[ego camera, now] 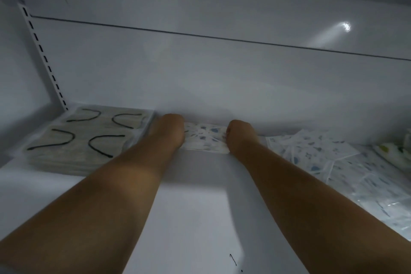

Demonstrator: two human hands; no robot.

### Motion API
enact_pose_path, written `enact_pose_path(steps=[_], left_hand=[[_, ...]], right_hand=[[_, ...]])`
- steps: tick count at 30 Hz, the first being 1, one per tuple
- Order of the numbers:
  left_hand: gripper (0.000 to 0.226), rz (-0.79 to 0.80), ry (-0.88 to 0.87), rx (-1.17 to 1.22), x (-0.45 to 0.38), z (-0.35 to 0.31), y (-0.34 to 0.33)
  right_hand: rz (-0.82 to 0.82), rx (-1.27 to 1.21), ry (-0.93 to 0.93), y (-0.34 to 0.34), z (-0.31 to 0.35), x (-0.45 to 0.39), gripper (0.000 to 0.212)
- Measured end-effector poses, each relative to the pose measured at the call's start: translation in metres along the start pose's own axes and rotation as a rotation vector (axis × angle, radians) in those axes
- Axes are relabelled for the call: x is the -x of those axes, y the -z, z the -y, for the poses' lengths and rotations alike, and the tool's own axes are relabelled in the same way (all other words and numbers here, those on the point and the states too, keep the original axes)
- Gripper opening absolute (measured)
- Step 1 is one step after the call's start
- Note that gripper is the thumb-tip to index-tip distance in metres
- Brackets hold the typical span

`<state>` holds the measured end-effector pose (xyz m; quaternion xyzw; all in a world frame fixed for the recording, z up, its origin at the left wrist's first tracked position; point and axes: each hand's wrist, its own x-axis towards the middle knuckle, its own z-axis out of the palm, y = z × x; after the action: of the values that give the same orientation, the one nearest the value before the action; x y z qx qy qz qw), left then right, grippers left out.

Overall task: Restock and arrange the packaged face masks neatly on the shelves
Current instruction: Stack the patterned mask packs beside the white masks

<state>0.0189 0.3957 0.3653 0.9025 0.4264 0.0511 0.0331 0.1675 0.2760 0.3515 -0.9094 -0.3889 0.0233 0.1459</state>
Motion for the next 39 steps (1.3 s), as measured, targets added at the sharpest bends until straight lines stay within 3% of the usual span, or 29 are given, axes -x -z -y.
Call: enact_pose_path(steps=[10, 17, 21, 27, 31, 34, 39], left_hand=[[0.036, -0.059, -0.087, -0.096, 0.012, -0.005, 0.015], [0.024, -0.201, -0.303, 0.235, 0.056, -0.026, 0.013], [0.023, -0.179, -0.376, 0.290, 0.086, -0.047, 0.012], [0.017, -0.030, -0.356, 0.412, 0.107, -0.077, 0.012], [0.025, 0.141, -0.306, 0.619, 0.118, -0.116, 0.004], [0.042, 0.224, -0.251, 0.685, 0.118, -0.149, -0.004], [0.046, 0.200, -0.017, 0.767, 0.103, -0.193, -0.008]], right_hand=[[0.011, 0.092, -0.005, 0.015, 0.003, 0.008, 0.026], [-0.141, 0.094, -0.035, 0.049, -0.014, 0.052, 0.021], [-0.233, 0.081, 0.003, 0.059, -0.036, 0.084, 0.022], [-0.274, 0.088, 0.000, 0.077, -0.072, 0.107, 0.027], [-0.062, 0.270, -0.115, 0.088, -0.123, 0.110, 0.055], [0.097, 0.189, -0.097, 0.086, -0.148, 0.115, 0.061], [0.029, -0.028, 0.077, 0.089, -0.164, 0.117, 0.059]])
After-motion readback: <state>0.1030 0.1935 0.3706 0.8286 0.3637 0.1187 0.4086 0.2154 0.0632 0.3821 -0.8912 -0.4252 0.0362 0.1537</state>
